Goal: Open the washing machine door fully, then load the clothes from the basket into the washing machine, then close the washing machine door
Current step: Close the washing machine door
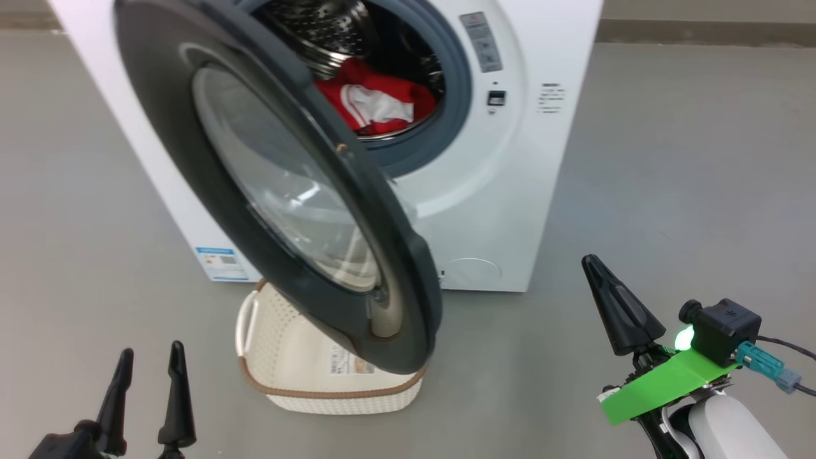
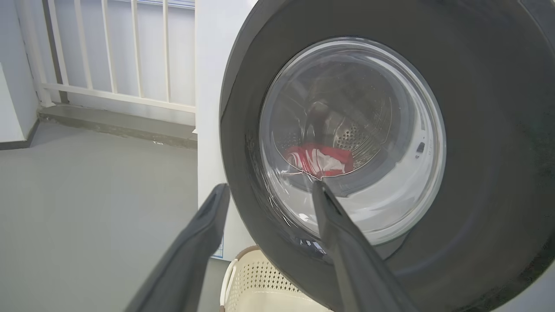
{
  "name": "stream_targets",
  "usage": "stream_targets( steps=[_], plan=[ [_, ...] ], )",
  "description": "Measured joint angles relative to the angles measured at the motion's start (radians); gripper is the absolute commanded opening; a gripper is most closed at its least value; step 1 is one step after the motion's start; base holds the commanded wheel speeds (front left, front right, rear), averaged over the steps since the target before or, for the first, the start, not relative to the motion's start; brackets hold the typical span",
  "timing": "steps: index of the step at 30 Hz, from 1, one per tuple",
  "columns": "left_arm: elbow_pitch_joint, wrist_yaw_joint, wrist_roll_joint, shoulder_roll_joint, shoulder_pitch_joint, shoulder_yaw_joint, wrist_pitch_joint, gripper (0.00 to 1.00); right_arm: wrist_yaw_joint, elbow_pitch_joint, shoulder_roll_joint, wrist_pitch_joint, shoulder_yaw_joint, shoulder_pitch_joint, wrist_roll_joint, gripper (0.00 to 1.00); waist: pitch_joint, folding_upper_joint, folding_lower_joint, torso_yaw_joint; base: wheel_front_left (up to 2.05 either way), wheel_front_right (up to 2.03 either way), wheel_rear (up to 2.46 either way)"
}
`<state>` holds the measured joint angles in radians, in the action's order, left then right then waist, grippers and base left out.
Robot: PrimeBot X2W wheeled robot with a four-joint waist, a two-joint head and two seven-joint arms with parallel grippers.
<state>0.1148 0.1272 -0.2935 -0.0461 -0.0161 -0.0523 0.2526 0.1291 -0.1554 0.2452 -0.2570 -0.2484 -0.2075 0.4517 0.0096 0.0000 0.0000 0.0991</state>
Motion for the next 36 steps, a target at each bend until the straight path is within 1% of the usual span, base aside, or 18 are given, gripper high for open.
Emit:
stream_targets(
  steps=[5,10,14,17,18,23,26,30,36],
  plan=[
    [0.012,0.000,-0.009,0.000,0.000,0.001,0.000,1.00,0.000,0.028,-0.005,0.000,-0.002,-0.017,0.020,0.00,-0.005,0.0000,0.0000,0.044,0.00,0.00,0.00],
    [0.016,0.000,-0.011,0.001,0.000,0.010,0.000,1.00,0.000,0.087,-0.019,0.000,-0.006,-0.029,0.044,0.00,-0.010,0.0000,0.0000,0.087,0.00,0.00,0.00],
    [0.016,0.000,-0.011,0.001,0.000,0.014,0.000,1.00,0.000,0.141,-0.023,0.000,-0.030,-0.038,0.054,0.00,-0.014,0.0000,0.0000,0.118,0.00,0.00,0.00],
    [0.016,0.000,-0.011,0.002,-0.001,0.017,0.000,1.00,0.000,0.182,-0.027,0.000,-0.062,-0.042,0.055,0.00,-0.016,0.0000,0.0000,0.138,0.00,0.00,0.00],
    [0.016,0.000,-0.011,0.003,-0.001,0.018,0.000,1.00,0.000,0.203,-0.027,0.000,-0.086,-0.043,0.055,0.00,-0.017,0.0000,0.0000,0.148,0.00,0.00,0.00],
    [0.016,0.000,-0.016,0.005,-0.001,0.026,0.000,1.00,0.000,0.235,-0.026,0.000,-0.160,-0.062,0.055,0.00,-0.016,0.0000,0.0000,0.171,0.00,0.00,0.00],
    [0.017,0.000,-0.018,0.007,-0.001,0.027,0.000,1.00,0.000,0.235,-0.019,0.000,-0.216,-0.067,0.053,0.00,-0.017,0.0000,0.0000,0.184,0.00,0.00,0.00],
    [0.018,0.000,-0.019,0.007,-0.001,0.030,0.000,1.00,0.000,0.199,-0.001,0.000,-0.311,-0.069,0.047,0.00,-0.016,0.0000,0.0000,0.198,0.00,0.00,0.00],
    [0.019,0.000,-0.036,0.008,-0.001,0.032,0.000,1.00,0.000,0.111,0.022,0.000,-0.377,-0.096,0.042,0.00,-0.003,0.0000,0.0000,0.214,0.00,0.00,0.00]
  ],
)
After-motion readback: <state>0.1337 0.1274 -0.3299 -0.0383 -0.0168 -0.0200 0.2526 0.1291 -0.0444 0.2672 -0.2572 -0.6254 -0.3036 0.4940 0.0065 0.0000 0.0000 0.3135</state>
